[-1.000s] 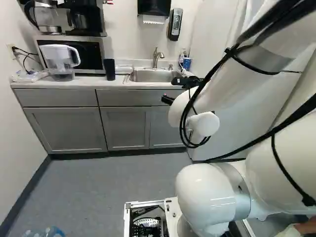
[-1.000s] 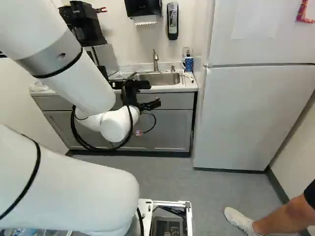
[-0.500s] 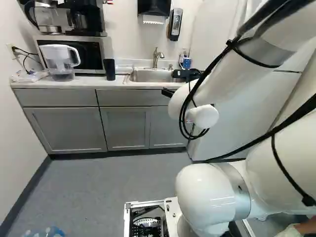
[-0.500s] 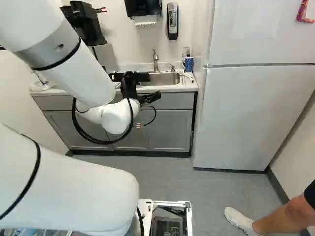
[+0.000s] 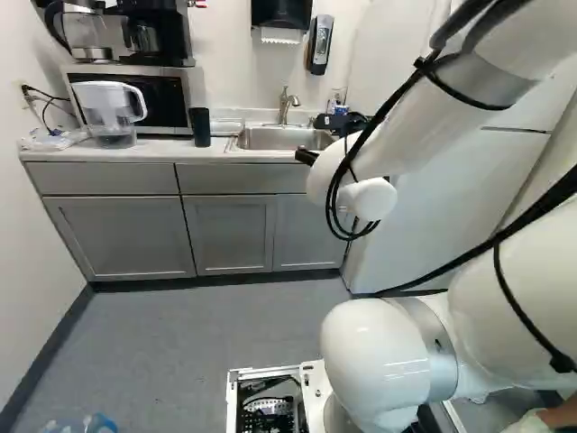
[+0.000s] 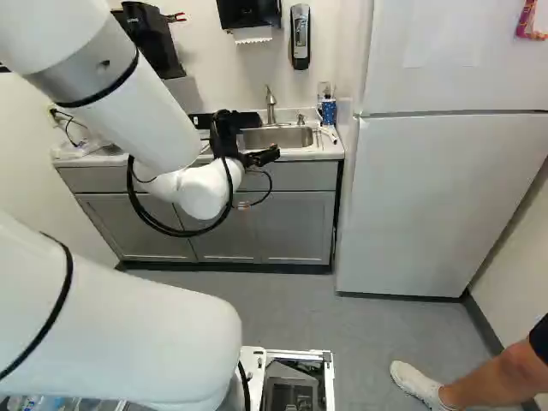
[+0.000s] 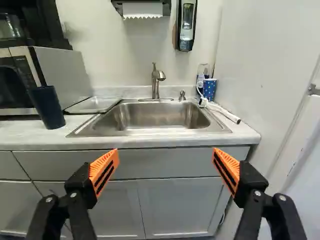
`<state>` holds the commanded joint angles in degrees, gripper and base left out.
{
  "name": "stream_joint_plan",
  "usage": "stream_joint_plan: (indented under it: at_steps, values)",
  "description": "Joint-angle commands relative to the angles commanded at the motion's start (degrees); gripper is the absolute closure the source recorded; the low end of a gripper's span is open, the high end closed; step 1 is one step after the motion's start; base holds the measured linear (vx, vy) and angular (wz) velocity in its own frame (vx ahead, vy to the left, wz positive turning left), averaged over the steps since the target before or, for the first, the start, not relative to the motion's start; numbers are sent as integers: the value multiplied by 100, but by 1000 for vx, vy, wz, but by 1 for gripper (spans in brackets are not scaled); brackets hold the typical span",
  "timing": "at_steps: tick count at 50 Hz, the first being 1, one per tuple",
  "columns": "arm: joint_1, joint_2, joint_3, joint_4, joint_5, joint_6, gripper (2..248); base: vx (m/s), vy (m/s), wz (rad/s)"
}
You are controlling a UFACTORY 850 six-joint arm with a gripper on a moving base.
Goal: Rinse the cup and place it in the tray
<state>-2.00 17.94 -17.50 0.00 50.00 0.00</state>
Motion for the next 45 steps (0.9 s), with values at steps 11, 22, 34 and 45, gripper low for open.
stream_joint_plan:
  at_steps: [11, 22, 34, 45]
  values:
    - [3, -39, -176, 0, 0, 0, 3, 0, 0, 0]
    - [6, -80, -352, 0, 0, 0, 3, 0, 0, 0]
    - [9, -118, -538, 0, -22, 0, 3, 0, 0, 0]
    - [11, -132, -690, 0, -133, 0, 3, 0, 0, 0]
